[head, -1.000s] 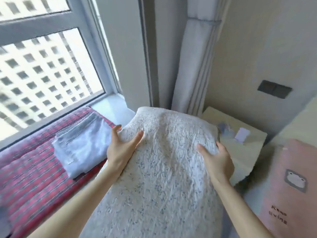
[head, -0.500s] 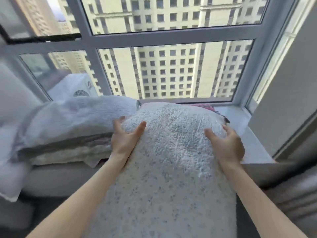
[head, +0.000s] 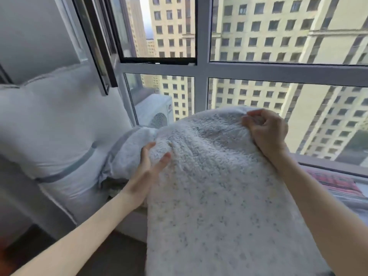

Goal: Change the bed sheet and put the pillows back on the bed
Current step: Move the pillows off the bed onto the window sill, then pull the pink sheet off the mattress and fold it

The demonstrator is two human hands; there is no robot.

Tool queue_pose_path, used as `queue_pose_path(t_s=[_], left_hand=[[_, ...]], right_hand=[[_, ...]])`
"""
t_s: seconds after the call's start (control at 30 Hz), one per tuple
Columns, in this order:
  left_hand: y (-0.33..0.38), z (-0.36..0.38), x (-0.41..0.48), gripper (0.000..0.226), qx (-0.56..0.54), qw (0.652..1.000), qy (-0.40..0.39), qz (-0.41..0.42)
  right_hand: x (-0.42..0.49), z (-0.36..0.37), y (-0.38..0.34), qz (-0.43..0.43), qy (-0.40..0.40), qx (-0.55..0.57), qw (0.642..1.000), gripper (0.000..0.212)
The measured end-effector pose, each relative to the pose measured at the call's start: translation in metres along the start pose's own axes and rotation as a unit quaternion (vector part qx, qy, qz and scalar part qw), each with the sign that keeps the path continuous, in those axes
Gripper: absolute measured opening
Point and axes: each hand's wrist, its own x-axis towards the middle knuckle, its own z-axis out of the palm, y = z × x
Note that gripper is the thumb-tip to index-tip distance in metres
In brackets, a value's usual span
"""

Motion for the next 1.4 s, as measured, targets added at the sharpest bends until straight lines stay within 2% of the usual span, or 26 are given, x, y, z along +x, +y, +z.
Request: queue_pose_path(t_s=[0.3, 0.37, 0.43, 0.5, 0.57, 0.6, 0.67, 0.7, 0.73, 0.83, 0.93, 1.07, 1.17, 1.27, 1.33, 1.4], left_hand=[[0.011, -0.04, 0.044, 0.059, 0.025, 0.999, -0.021, 0.003], [0.008, -0.032, 0.055, 0.059, 0.034, 0.999, -0.015, -0.006], [-0.009, -0.021, 0.078, 0.062, 0.057, 0.997, 0.008, -0.054], [-0.04, -0.01, 0.107, 0.069, 0.109, 0.982, 0.001, -0.153], [-0.073, -0.002, 0.133, 0.075, 0.175, 0.945, 0.0, -0.277], [-0.09, 0.0, 0.141, 0.076, 0.189, 0.929, 0.014, -0.317], [-0.112, 0.002, 0.151, 0.07, 0.192, 0.921, 0.044, -0.337], [-0.118, 0.002, 0.154, 0.066, 0.188, 0.922, 0.057, -0.334], [-0.12, 0.001, 0.156, 0.063, 0.18, 0.924, 0.066, -0.332], [-0.124, -0.009, 0.15, 0.06, 0.171, 0.923, 0.09, -0.332], [-0.128, -0.028, 0.129, 0.055, 0.141, 0.919, 0.167, -0.329], [-0.121, -0.053, 0.076, 0.033, 0.077, 0.892, 0.331, -0.298], [-0.115, -0.069, 0.013, 0.022, 0.048, 0.846, 0.451, -0.281], [-0.116, -0.075, -0.071, 0.013, 0.04, 0.794, 0.537, -0.282], [-0.119, -0.068, -0.138, 0.012, 0.029, 0.758, 0.585, -0.289], [-0.12, -0.052, -0.209, 0.016, 0.023, 0.714, 0.631, -0.303]], right_hand=[[0.122, 0.119, -0.034, -0.151, -0.041, 0.06, 0.986, 0.02], [0.148, 0.153, -0.034, -0.202, -0.056, 0.048, 0.977, 0.022], [0.166, 0.192, -0.025, -0.263, -0.097, -0.009, 0.96, 0.028], [0.166, 0.232, -0.006, -0.287, -0.195, -0.145, 0.927, 0.038], [0.142, 0.269, 0.019, -0.291, -0.321, -0.272, 0.859, 0.045], [0.122, 0.285, 0.031, -0.294, -0.383, -0.299, 0.823, 0.047], [0.078, 0.308, 0.054, -0.289, -0.482, -0.311, 0.766, 0.048], [0.062, 0.314, 0.06, -0.28, -0.498, -0.309, 0.76, 0.047], [0.053, 0.318, 0.062, -0.271, -0.487, -0.303, 0.773, 0.046], [0.045, 0.322, 0.039, -0.298, -0.381, -0.279, 0.829, 0.044], [0.027, 0.326, 0.0, -0.359, -0.34, -0.179, 0.851, 0.041], [-0.036, 0.321, -0.052, -0.435, -0.363, -0.039, 0.823, 0.039], [-0.1, 0.309, -0.093, -0.471, -0.376, 0.04, 0.797, 0.035], [-0.174, 0.286, -0.129, -0.513, -0.41, 0.093, 0.748, 0.044], [-0.229, 0.262, -0.148, -0.541, -0.439, 0.116, 0.708, 0.042], [-0.286, 0.229, -0.164, -0.566, -0.494, 0.138, 0.645, 0.039]])
